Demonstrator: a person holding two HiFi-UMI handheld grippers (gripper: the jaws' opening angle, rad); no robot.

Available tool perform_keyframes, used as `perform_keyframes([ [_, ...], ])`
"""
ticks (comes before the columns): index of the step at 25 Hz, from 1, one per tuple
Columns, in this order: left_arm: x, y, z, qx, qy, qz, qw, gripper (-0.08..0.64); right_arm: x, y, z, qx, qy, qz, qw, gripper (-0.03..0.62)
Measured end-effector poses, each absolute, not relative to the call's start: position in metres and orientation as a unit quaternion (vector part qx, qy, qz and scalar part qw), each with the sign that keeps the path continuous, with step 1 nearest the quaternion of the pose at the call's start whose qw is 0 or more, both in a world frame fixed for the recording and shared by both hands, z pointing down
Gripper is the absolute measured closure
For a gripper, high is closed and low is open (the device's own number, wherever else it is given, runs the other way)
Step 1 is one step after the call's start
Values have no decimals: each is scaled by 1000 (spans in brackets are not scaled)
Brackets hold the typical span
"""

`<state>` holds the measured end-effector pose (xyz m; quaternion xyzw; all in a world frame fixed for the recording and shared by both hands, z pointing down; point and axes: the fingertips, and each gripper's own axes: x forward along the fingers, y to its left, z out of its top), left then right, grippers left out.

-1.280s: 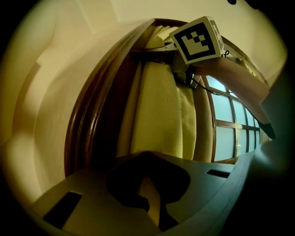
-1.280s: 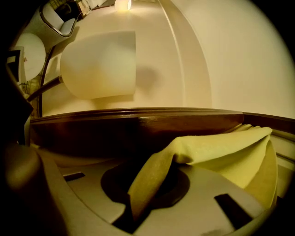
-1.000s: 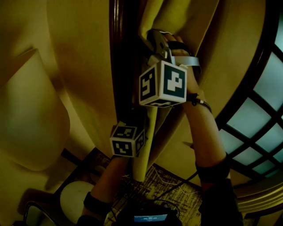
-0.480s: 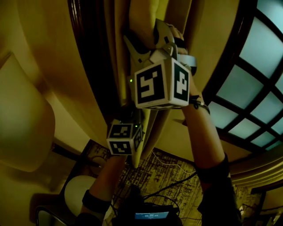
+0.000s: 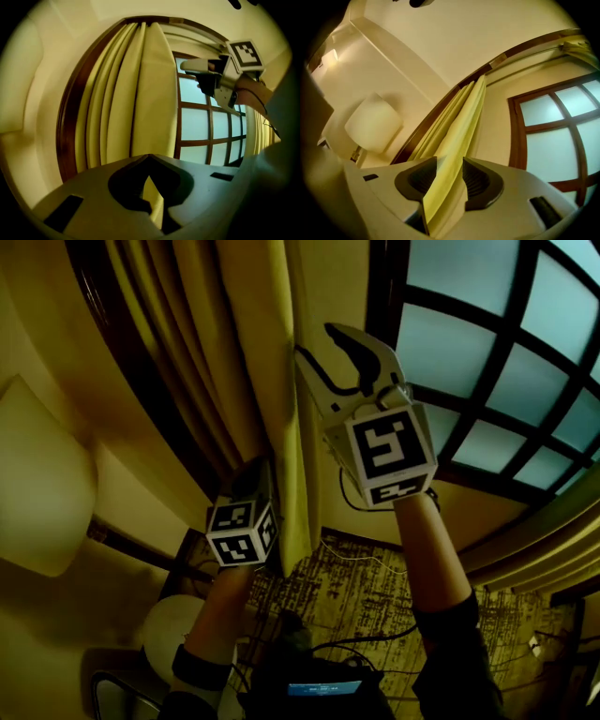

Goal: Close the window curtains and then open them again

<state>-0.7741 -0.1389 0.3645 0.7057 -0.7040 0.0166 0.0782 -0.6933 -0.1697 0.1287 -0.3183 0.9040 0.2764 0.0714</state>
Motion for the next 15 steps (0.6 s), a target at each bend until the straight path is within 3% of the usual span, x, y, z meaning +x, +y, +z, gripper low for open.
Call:
perform_keyframes([
  [5,-724,-104,393,713,-695,42,86,556,-583,-159,252,-364,908,201,-42,399],
  [7,-700,-90,409,717,-688,51,95,556,-532,-151,310,-384,908,146,-80,426],
  [10,-667,-63,439,722,-679,72,111,556,-447,-131,402,-429,894,50,-124,567],
  [15,-622,-32,475,725,-668,106,129,556,-341,-89,504,-474,861,-32,-179,577],
])
